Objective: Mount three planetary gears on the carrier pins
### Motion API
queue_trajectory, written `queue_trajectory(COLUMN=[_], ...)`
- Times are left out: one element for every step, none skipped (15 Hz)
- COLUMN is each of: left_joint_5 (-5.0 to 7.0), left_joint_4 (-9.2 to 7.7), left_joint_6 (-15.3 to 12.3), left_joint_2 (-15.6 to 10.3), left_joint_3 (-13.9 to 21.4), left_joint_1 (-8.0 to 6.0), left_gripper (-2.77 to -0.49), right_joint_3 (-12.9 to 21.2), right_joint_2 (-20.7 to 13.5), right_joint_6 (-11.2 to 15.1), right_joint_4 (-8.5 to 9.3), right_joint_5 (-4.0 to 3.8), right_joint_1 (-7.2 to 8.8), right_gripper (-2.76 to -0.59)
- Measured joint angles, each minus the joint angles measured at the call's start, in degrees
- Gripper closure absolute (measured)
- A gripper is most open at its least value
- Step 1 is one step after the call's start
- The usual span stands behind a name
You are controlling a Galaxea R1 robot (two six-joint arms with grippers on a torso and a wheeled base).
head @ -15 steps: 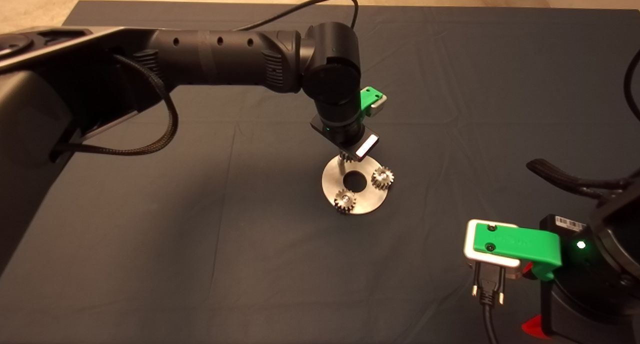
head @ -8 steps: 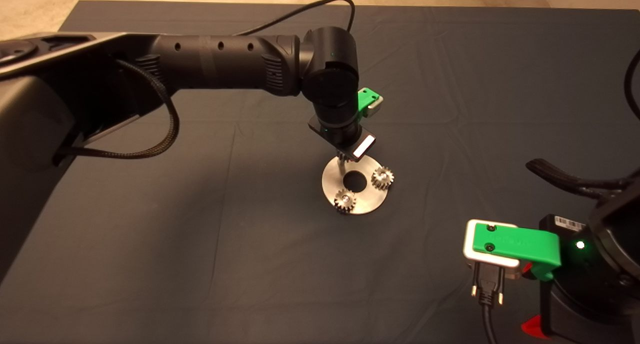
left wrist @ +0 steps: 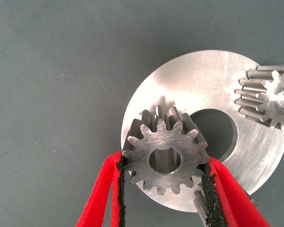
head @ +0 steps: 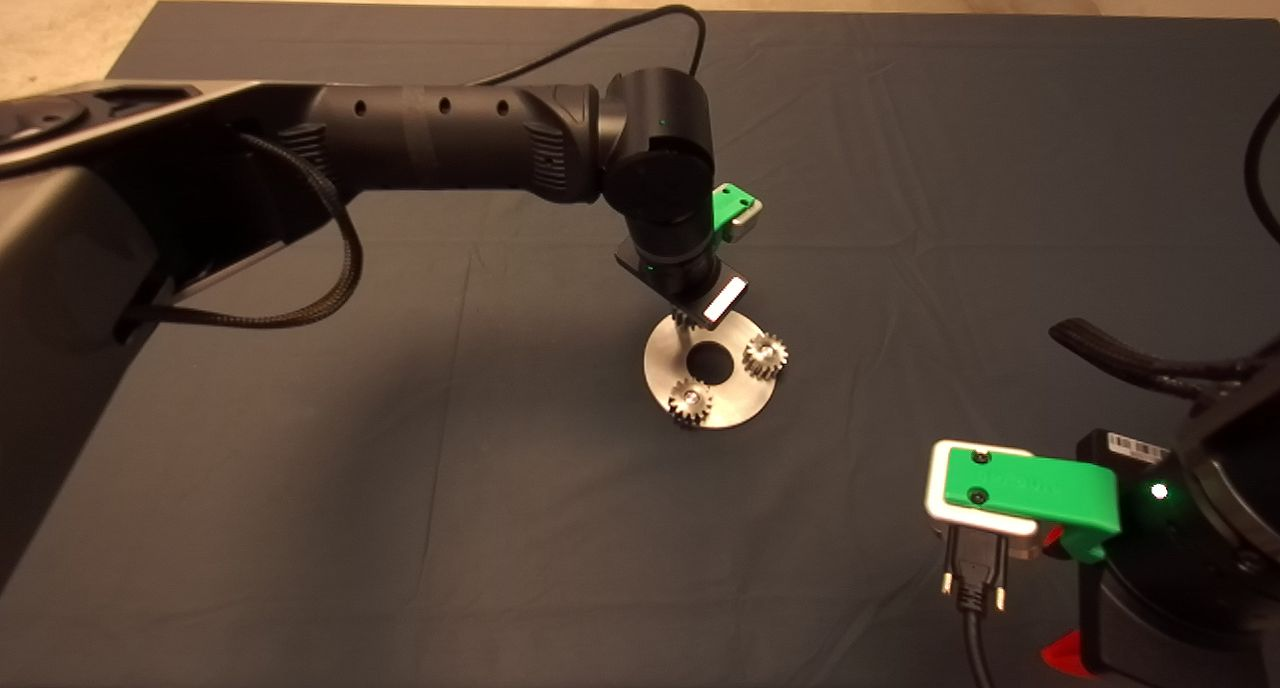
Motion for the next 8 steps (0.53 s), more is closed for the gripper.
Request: queue_trajectory(left_joint_5=[-0.05,-0.05,-0.02,-0.02,-0.05,-0.02,-0.05,-0.02], left_joint_4=[0.04,0.06,0.20,0.24,0.28,0.62,1.02,1.13], left_joint_6=[0.00,0.00,-0.02,-0.02,-0.02,-0.02,-0.02,-0.02], left_joint_2=[0.01,-0.02,-0.02,-0.05,-0.13,-0.15,-0.15,-0.15], left_joint_3=[-0.13,-0.33,-0.51,-0.55,-0.55,-0.55,-0.55,-0.55], left_joint_1=[0.04,0.04,0.04,0.04,0.04,0.04,0.04,0.04], left_gripper=[-0.82,-0.82,-0.83,-0.82,-0.82,-0.82,-0.82,-0.82], right_joint_3=[0.00,0.00,0.00,0.00,0.00,0.00,0.00,0.00], right_joint_2=[0.00,0.00,0.00,0.00,0.02,0.02,0.02,0.02], right_joint_6=[-0.02,-0.02,0.00,0.00,-0.01,-0.01,0.00,0.00], right_joint_4=[0.00,0.00,0.00,0.00,0.00,0.00,0.00,0.00], right_joint_5=[0.02,0.02,0.02,0.01,0.02,0.00,0.02,0.02], right_joint_1=[0.02,0.00,0.00,0.02,0.02,0.00,0.02,0.00], right_gripper=[-1.47,-1.47,-1.47,-1.47,-1.47,-1.47,-1.47,-1.47])
